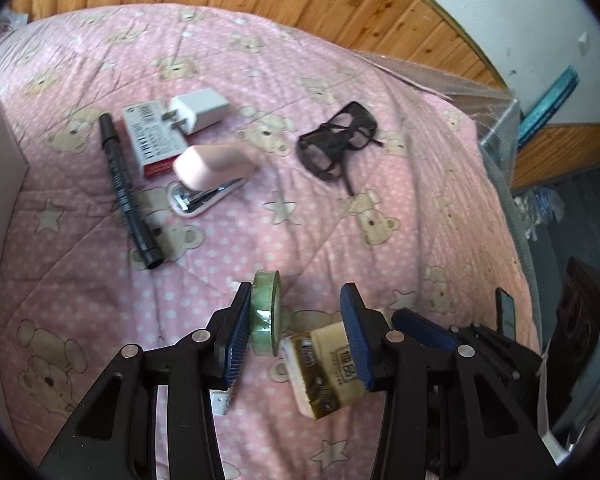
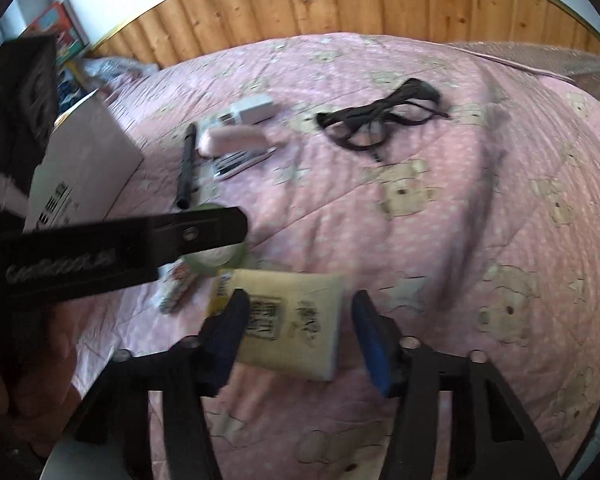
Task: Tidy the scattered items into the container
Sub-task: 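Grasp the green tape roll with left tool while right tool approaches the tissue pack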
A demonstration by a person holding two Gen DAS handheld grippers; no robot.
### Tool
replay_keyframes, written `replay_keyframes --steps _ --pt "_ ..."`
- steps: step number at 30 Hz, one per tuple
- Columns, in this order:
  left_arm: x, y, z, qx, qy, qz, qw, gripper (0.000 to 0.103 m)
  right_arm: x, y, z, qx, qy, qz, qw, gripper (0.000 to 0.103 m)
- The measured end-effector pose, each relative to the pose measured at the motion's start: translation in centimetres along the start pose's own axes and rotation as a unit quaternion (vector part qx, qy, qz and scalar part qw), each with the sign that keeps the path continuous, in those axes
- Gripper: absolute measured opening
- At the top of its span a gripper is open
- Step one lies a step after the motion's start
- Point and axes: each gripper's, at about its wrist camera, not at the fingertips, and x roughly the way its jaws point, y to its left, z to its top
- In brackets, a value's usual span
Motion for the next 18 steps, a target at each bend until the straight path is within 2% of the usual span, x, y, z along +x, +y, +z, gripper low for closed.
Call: replay_keyframes --steps 3,5,7,8,9,11,12,14,18 --pt "0.4 -1.0 -0.1 0.023 0.001 0.005 0.9997 0.045 -0.5 -1.4 -0.2 0.014 0.005 0.020 1.000 0.039" --pt "1.2 -1.2 -0.2 0.032 0.010 0.025 0.9991 0.045 -0.9 -1.7 -0.8 0.012 0.006 0.038 0.999 0.039" --pt "1.8 -1.0 -0.3 0.033 0.016 0.035 0.9987 0.045 -1.2 -1.5 -1.5 0.000 0.003 0.045 0.999 0.042" --pt "1.9 -0.8 -0.2 0.029 0.017 0.035 0.9988 0.045 -1.3 -1.3 -1.8 -0.010 0.002 0.046 0.999 0.049" --pt "2.2 -0.7 -0.2 0.023 0.020 0.035 0.9989 0.042 -1.3 -1.2 -2.1 -0.021 0.001 0.047 0.999 0.057" --pt "2.8 -0.2 -0.1 0.016 0.027 0.041 0.9987 0.014 -1.2 -0.5 -2.2 -0.043 0.000 0.049 0.998 0.066" --pt "2.8 -0.2 0.1 0.019 0.026 0.046 0.9984 0.011 -1.1 -0.1 -2.2 -0.056 0.001 0.050 0.997 0.072" --pt "2.5 0.3 0.2 0.012 0.025 0.045 0.9986 0.009 -0.8 0.5 -1.9 -0.076 0.000 0.047 0.996 0.076" --pt "1.6 1.3 0.2 0.003 0.017 0.047 0.9988 0.009 0.0 0.9 -1.1 -0.088 0.005 0.048 0.995 0.077"
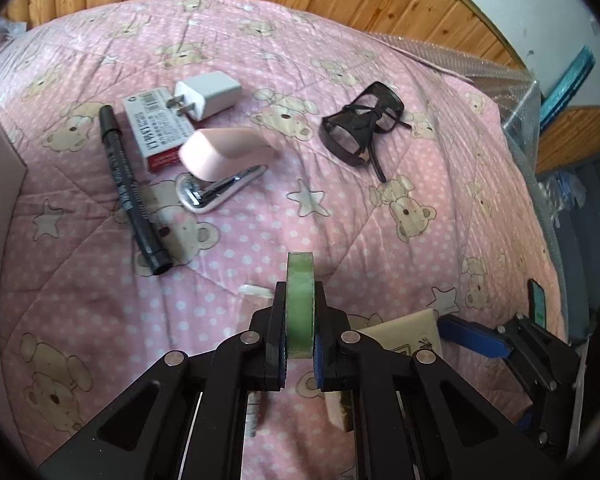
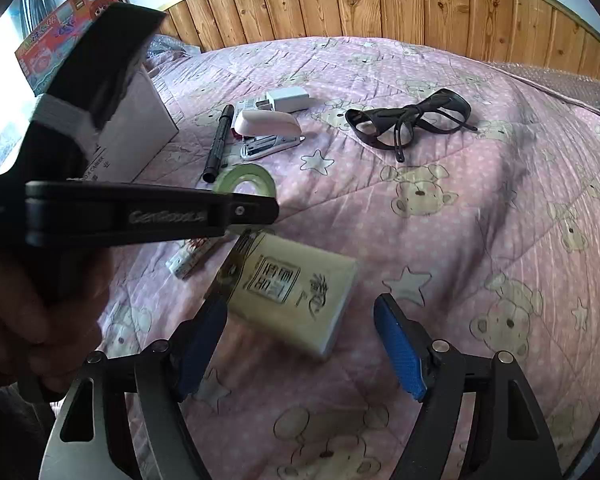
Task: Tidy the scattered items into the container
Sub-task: 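Grasp the green tape roll with left tool while right tool approaches the tissue pack, then close right tool on the cream tissue pack and lift it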
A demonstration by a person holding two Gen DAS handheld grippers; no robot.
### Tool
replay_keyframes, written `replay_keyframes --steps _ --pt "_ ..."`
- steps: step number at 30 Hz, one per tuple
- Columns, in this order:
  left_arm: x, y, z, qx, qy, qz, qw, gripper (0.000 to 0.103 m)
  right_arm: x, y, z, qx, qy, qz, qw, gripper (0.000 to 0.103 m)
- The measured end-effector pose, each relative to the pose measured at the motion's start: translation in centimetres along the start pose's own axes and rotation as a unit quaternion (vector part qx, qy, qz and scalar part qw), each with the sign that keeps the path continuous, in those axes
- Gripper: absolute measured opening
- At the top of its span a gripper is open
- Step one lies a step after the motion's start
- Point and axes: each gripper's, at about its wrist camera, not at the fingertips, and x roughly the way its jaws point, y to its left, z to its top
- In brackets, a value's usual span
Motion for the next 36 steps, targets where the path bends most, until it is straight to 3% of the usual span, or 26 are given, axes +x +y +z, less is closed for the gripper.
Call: replay_keyframes --steps 4,8,10,14,17,19,23,28,36 --pt "-1.0 1.3 -0.2 -0.025 -0.004 -0.006 0.9997 0.009 0.4 -0.3 0.8 -0.007 0.001 0.002 1.000 0.078" --pt "-2.3 2.3 -0.6 -0.039 -0.007 -0.015 0.9991 0.009 -0.1 0.7 1.3 -0.083 0.000 -0.003 0.997 0.079" --pt "-2.8 2.3 -0.7 -0.039 -0.011 -0.019 0.9990 0.009 -0.4 1.5 1.3 -0.139 0.004 -0.006 0.990 0.079" --pt "-3.3 1.7 -1.1 -0.028 -0.013 -0.017 0.9994 0.009 0.0 3.3 1.3 -0.255 0.026 -0.015 0.967 0.079" --pt "-3.5 1.3 -1.2 -0.019 -0.013 -0.009 0.9997 0.009 1.3 4.0 1.3 -0.290 0.037 -0.014 0.956 0.079" --pt "-3.9 1.2 -1.3 -0.016 -0.013 -0.006 0.9998 0.009 2.5 4.0 1.4 -0.281 0.047 -0.014 0.958 0.073" --pt "-4.8 1.2 -1.5 -0.010 -0.018 0.000 0.9998 0.009 2.5 2.4 2.0 -0.190 0.052 0.016 0.980 0.058" --pt "-5.6 0.8 -1.8 -0.006 -0.021 -0.003 0.9998 0.009 1.1 0.9 1.5 -0.076 0.044 0.046 0.995 0.057" --pt "-8.2 0.1 -2.9 0.007 -0.042 0.008 0.9991 0.009 -0.8 2.1 0.3 0.012 0.029 0.044 0.999 0.057"
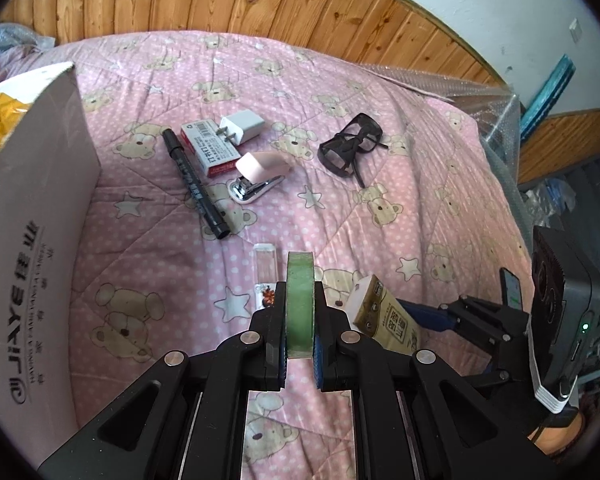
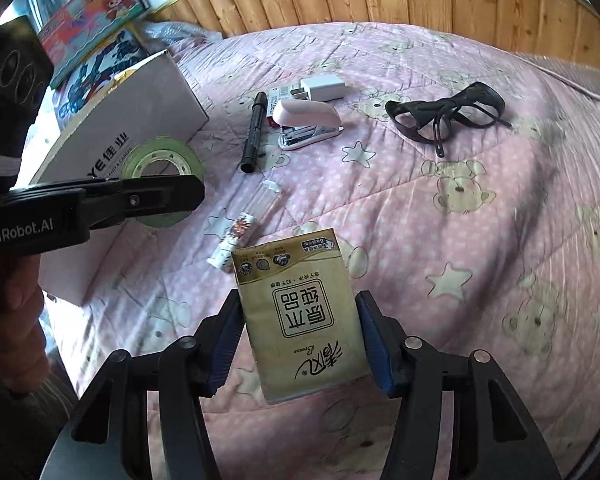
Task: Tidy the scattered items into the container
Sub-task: 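Close right tool on the cream tissue pack and lift it, then carry the tape roll in left tool while right tool carries the tissue pack over the box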
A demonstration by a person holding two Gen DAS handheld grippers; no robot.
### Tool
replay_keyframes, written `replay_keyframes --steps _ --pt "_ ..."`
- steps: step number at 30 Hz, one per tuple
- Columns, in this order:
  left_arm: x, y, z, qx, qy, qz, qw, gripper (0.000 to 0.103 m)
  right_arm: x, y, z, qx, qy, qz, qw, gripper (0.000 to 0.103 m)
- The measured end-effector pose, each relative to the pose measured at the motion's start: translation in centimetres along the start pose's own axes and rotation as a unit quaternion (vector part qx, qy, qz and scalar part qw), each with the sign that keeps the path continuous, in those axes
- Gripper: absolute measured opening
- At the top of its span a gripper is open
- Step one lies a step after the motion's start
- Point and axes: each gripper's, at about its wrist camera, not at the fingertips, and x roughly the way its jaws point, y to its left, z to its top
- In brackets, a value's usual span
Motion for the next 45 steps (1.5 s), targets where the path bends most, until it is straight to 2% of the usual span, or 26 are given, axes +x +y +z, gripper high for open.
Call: replay_keyframes --steps 5,9,27,34,45 --pt "-1.8 0.2 -0.8 0.005 -0.005 0.022 0.9997 0.009 -0.7 2.3 -0.7 0.017 -0.007 0.001 1.000 0.057" --pt "-3.1 0.5 -1.6 0.003 -0.013 0.025 0.9996 0.009 -1.4 4.1 -1.2 0.019 -0.013 -0.003 1.000 0.057" --pt "-8.4 1.0 -3.6 -0.001 -0.057 -0.003 0.9983 0.009 -5.4 9.4 -2.8 0.015 -0.049 -0.030 0.998 0.057" --pt "-11.1 3.1 -3.9 -0.024 -0.083 -0.015 0.9961 0.009 -7.1 13.0 -1.4 -0.020 -0.070 -0.030 0.997 0.057" --pt "-16.4 9.6 -4.2 -0.093 -0.119 -0.023 0.9883 0.009 -7.8 19.4 3.2 -0.086 -0.093 -0.010 0.992 0.057"
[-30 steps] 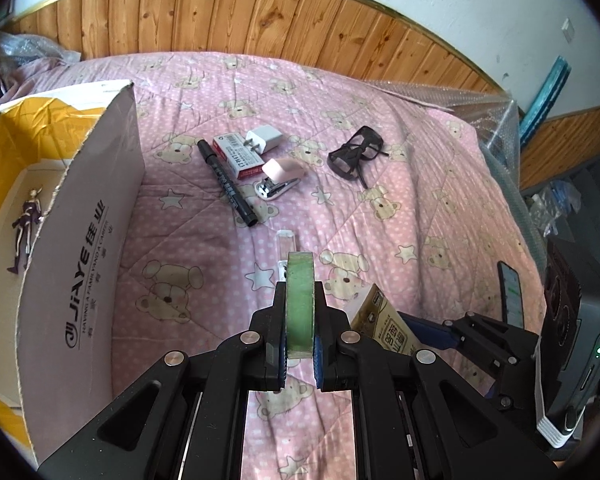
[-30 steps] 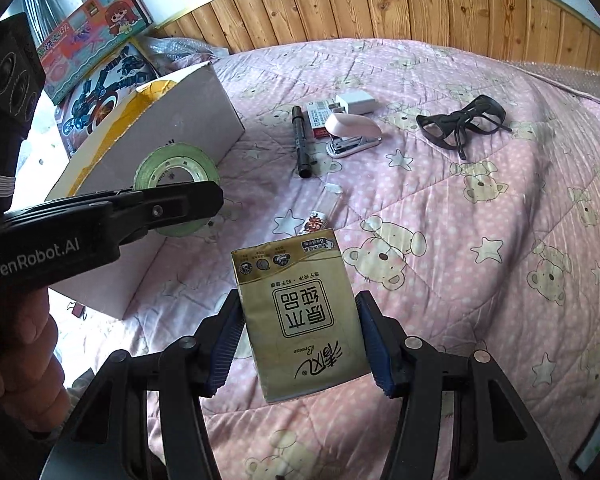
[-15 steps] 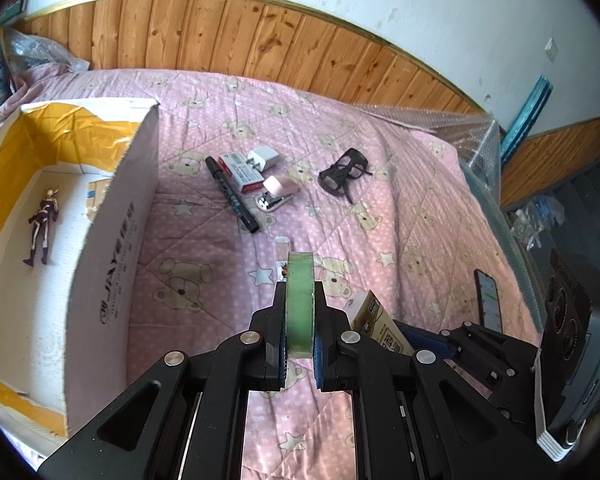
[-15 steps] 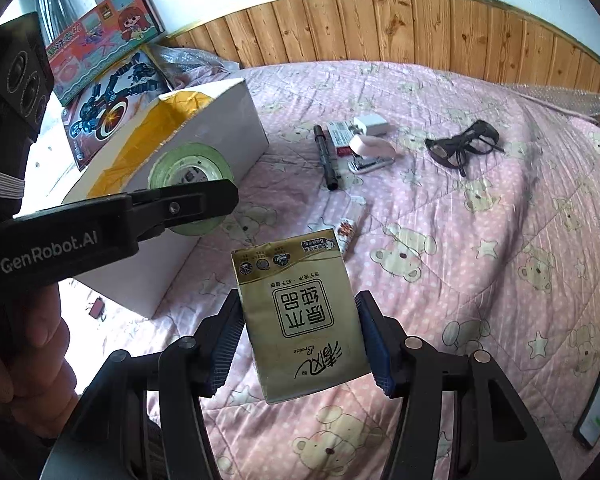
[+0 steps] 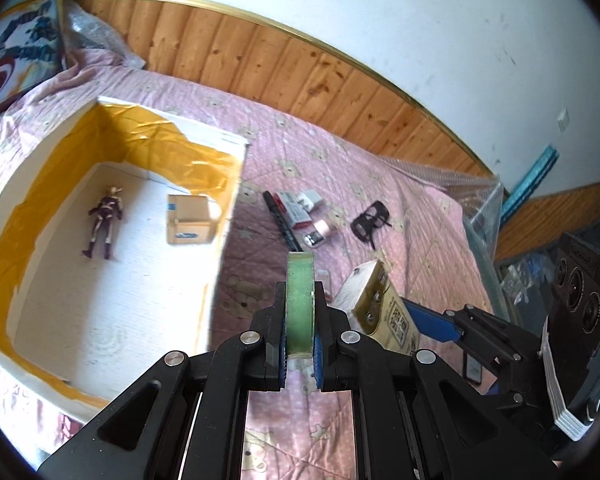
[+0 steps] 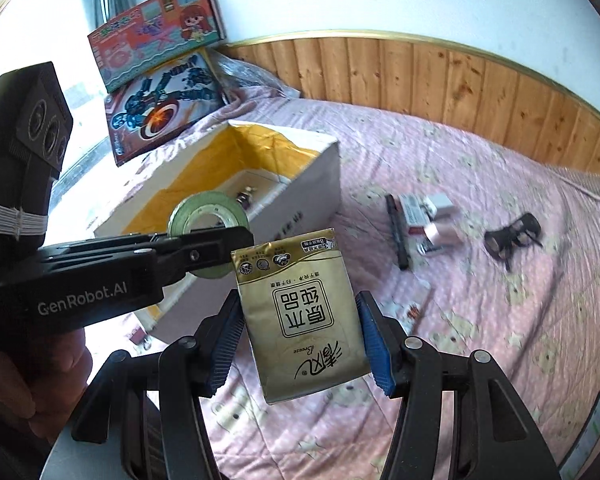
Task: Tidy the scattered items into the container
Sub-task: 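Carry the tape roll in left tool while right tool carries the tissue pack over the box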
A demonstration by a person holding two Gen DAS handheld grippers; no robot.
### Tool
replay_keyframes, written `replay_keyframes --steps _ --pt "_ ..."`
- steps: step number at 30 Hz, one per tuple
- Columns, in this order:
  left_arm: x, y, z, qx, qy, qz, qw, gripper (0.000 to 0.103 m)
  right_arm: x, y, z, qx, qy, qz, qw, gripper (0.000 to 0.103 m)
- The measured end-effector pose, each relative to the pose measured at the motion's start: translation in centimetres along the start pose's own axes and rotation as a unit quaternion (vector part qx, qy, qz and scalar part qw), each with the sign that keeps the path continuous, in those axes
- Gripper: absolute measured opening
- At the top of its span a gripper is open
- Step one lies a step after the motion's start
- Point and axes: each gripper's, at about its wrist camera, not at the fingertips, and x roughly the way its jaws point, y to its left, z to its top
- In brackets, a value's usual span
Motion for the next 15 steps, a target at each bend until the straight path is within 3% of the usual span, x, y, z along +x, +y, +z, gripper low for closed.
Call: replay_keyframes --steps 7,15 --pt "-1.2 4.4 1.3 -0.047 -0.007 0.013 0.9988 0.009 0.6 2.4 3.2 -0.033 -0.007 0.012 0.999 0.057" --pt "-0.3 8.9 2.0 -0.104 0.013 0.020 0.9943 0.009 2.4 4.1 6.7 -0.064 -0.008 0.023 0.998 0.057"
